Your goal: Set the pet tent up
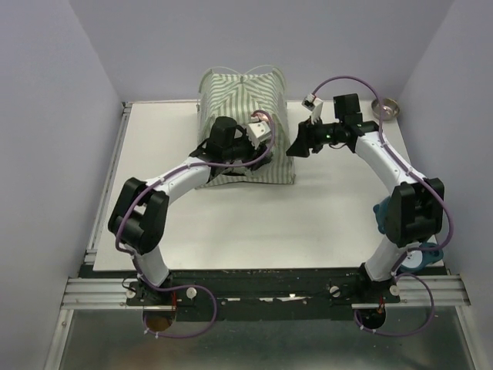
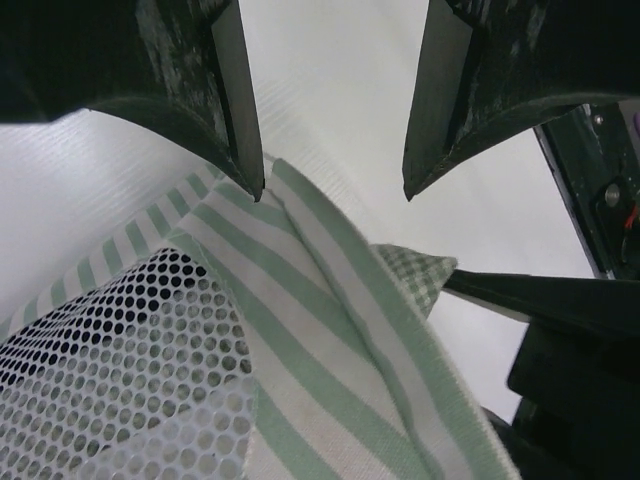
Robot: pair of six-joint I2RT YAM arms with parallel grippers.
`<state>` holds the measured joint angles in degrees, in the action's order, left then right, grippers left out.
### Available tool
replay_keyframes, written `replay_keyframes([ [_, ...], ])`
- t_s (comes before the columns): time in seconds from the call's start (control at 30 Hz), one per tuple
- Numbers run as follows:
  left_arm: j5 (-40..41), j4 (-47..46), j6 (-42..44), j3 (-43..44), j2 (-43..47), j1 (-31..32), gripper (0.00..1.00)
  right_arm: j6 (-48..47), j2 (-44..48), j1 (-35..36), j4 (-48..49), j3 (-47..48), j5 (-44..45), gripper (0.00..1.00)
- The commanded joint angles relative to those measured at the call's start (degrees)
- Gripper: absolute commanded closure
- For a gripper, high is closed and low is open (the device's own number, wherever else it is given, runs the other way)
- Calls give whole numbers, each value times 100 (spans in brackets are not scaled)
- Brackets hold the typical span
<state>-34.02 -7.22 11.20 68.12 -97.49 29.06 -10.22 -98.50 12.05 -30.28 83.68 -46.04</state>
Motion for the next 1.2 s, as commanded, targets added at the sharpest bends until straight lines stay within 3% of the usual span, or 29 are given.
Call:
replay_keyframes([
  [0.0,852,-279,32,359,-612,135,54,152,-336,104,558,16,-212,40],
  [0.13,1362,-683,-329,597,-929,153,94,204,-565,113,558,157,-265,66],
  [0.17,1633,-840,-390,632,-1008,188,100,222,-574,122,559,149,-335,80],
  [0.23,2117,-1131,-469,685,-1166,241,100,266,-548,122,559,114,-440,99],
  [0.37,2943,-1639,-286,730,-1465,451,100,406,-469,122,585,114,-625,99],
  [0.5,1569,-1223,-276,1141,-1781,504,99,696,-319,122,813,8,-687,99],
  [0.63,407,366,328,1423,-1677,443,52,837,-284,113,857,61,-520,99],
  [0.7,509,713,383,1205,-1406,294,35,933,-267,113,919,35,-380,99],
  [0.77,747,687,252,880,-1019,75,24,951,-205,113,971,-79,-126,99],
  [0.97,397,713,276,501,-61,-690,2,1004,-91,95,1051,-431,262,99],
  [1.17,-454,669,813,-52,818,-840,1,1163,-100,95,1253,-370,114,99],
])
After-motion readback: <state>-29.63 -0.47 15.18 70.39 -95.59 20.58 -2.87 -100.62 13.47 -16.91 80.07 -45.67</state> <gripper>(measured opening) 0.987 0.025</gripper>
